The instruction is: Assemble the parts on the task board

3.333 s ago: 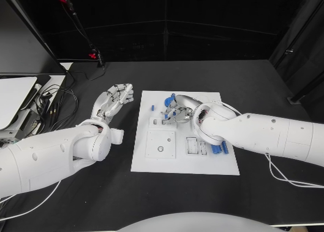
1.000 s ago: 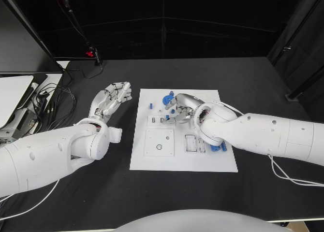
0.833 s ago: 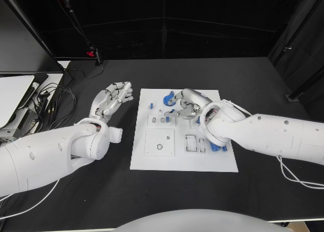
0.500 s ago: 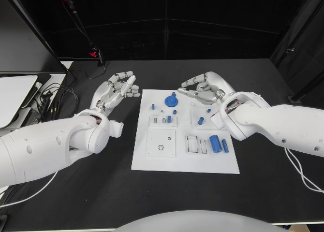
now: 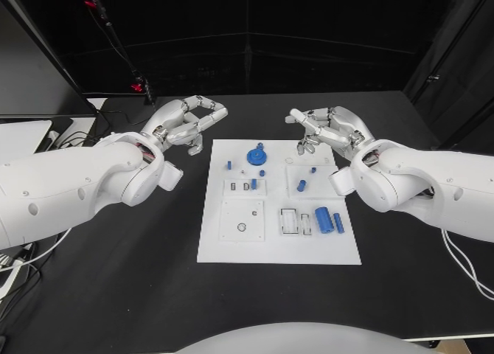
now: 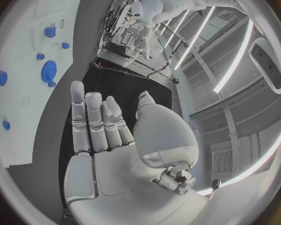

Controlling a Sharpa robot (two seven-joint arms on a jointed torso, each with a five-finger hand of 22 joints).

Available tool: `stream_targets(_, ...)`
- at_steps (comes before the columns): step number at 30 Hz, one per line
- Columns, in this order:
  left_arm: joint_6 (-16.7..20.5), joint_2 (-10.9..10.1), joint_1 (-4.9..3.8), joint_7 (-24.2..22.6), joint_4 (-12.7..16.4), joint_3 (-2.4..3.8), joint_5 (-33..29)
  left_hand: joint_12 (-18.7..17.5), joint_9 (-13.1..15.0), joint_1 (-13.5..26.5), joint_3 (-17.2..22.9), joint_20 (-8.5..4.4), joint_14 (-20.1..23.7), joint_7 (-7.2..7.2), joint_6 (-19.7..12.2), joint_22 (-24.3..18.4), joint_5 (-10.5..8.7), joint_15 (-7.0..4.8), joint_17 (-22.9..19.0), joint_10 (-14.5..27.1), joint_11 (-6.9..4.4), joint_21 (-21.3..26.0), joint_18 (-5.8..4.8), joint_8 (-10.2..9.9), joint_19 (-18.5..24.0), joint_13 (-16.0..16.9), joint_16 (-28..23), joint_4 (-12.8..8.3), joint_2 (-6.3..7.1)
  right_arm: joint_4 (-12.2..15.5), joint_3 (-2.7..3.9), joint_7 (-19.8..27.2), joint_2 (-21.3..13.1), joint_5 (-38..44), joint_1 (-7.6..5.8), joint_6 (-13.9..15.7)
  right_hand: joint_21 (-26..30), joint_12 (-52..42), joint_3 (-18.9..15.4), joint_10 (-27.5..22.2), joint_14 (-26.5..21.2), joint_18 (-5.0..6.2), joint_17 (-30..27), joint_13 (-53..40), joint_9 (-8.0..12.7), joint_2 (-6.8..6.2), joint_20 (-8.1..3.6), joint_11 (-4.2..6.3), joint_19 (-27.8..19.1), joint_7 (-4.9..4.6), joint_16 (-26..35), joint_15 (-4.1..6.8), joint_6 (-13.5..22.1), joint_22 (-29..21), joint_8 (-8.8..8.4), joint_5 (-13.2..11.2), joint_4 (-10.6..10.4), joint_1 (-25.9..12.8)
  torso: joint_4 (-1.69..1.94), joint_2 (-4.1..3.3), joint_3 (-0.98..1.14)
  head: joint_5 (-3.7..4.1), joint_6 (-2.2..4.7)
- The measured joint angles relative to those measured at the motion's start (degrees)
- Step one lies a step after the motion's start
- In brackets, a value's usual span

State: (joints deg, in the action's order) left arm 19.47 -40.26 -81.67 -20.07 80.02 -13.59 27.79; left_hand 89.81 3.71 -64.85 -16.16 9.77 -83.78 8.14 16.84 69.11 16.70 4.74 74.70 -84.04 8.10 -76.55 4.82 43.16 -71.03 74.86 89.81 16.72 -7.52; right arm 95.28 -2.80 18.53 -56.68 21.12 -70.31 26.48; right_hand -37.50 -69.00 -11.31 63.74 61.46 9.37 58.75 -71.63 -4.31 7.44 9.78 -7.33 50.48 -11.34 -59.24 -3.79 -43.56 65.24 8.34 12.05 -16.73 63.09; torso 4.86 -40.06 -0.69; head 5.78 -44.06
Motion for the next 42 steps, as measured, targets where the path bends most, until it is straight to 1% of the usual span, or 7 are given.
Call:
stream_targets(5,-4.42,1.84,-1.93,7.49,-0.96,0.00,8.22,0.00,0.24,0.00,-1.03,1.08,-0.22,0.53,7.98,5.81,0.00,0.23,0.26,0.02,0.15,-12.48,-4.35,-1.44,-12.52,0.09,0.14,-0.03,0.00,-0.28,-0.05,2.91,-0.20,-6.10,0.08,-2.08,0.92,0.30,-1.80,-2.13,-2.11,-0.01,-1.70,1.30,-0.23,0.72,0.62,-0.55,-1.94,0.29,0.00,-0.72,1.69,-0.24,1.84,0.01,-0.05,-1.73,-0.07,0.02,0.00,0.13,0.32)
stream_targets(15,-15.25,7.47,-2.73,21.82,-4.89,0.00,19.15,0.00,1.62,3.31,-2.13,0.02,-0.22,1.24,17.98,5.85,0.00,-1.59,0.26,0.17,-1.88,-13.28,-4.46,-2.52,-12.87,0.09,0.14,0.16,0.58,-1.07,-0.09,5.78,-0.29,-11.78,0.24,-3.92,0.68,-0.52,-3.32,-2.85,-2.44,-0.02,-1.84,2.13,-0.66,1.32,0.87,-0.86,-2.49,0.48,-3.13,-1.13,3.12,-0.13,4.99,0.59,-0.01,-2.28,0.04,-0.18,-0.09,0.19,0.99)
stream_targets(22,-20.97,11.02,-2.75,30.25,-7.06,-0.02,21.93,0.00,4.46,4.30,-2.19,-0.68,-0.20,0.70,18.51,5.84,0.00,-2.23,0.25,0.02,-2.71,-13.28,-4.46,0.28,-13.00,0.09,0.14,0.21,0.09,-1.77,-0.09,6.73,-0.24,-13.39,0.33,-4.42,-4.30,-7.12,-5.30,3.17,8.42,-0.02,8.69,-1.48,-1.05,2.53,1.49,-1.10,-1.40,0.86,-16.88,-1.29,5.81,2.99,9.58,0.82,-0.26,-1.80,0.08,-0.21,-0.13,0.37,0.88)
stream_targets(24,-22.11,11.83,-2.75,32.22,-7.63,-0.02,22.37,0.00,5.12,4.46,-2.19,-0.68,-0.20,0.70,18.51,5.84,0.00,-2.23,0.25,0.02,-2.71,-13.27,-4.46,0.85,-13.00,0.08,0.14,0.21,-0.07,-1.94,-0.09,6.89,-0.23,-13.85,0.36,-4.52,-14.01,-11.71,-6.07,9.06,15.72,-0.13,14.77,-3.09,-1.07,2.77,1.70,-1.19,4.63,0.98,-23.65,-1.49,7.12,7.79,11.62,0.92,0.24,-1.62,0.13,-0.21,-0.13,0.44,0.77)
stream_targets(27,-23.76,12.96,-2.72,35.07,-8.50,-0.02,22.96,0.00,6.24,5.24,-2.31,-1.09,-0.21,0.48,18.28,5.84,-0.09,-2.61,0.25,0.02,-2.72,-13.28,-4.46,1.81,-13.00,0.08,0.14,0.09,-0.32,-2.24,-0.09,7.04,-0.22,-14.56,0.42,-4.67,-30.29,-17.91,-6.65,18.58,21.91,-3.41,16.12,-3.32,-1.14,3.10,1.81,-1.46,17.25,1.23,-29.68,-1.94,7.97,9.59,13.90,1.27,0.09,-1.30,0.15,-0.21,-0.13,0.39,0.59)
stream_targets(32,-26.02,14.58,-2.52,38.94,-9.37,-0.02,23.87,0.00,8.92,6.25,-2.73,-1.50,-0.20,0.05,17.86,5.84,-0.66,-3.06,0.25,0.01,-3.13,-13.27,-4.45,3.99,-12.99,0.08,0.14,0.00,-0.66,-2.94,-0.12,7.03,-0.23,-15.47,0.58,-4.98,-50.29,-20.81,-7.24,20.00,22.40,-8.55,16.21,-3.32,-1.07,3.84,2.68,-1.78,32.95,1.35,-30.62,-2.24,8.76,9.71,17.62,1.58,0.00,-0.56,0.18,-0.18,-0.13,0.34,0.38)
stream_targets(42,-28.39,17.19,-2.31,42.79,-11.28,-0.02,25.27,-0.01,12.92,6.56,-2.88,-1.91,-0.20,-0.75,18.08,5.84,-0.66,-3.68,0.24,0.10,-4.05,-13.27,-4.45,6.95,-12.99,0.07,0.14,0.15,-1.48,-3.97,-0.14,6.14,-0.18,-16.28,0.88,-5.91,-52.31,-20.85,-7.24,20.22,22.41,-9.00,16.20,-3.31,-0.76,5.55,2.53,-1.56,33.58,1.30,-30.62,-2.24,8.40,9.70,19.61,3.42,0.00,1.16,0.26,-0.11,-0.15,0.71,0.08)
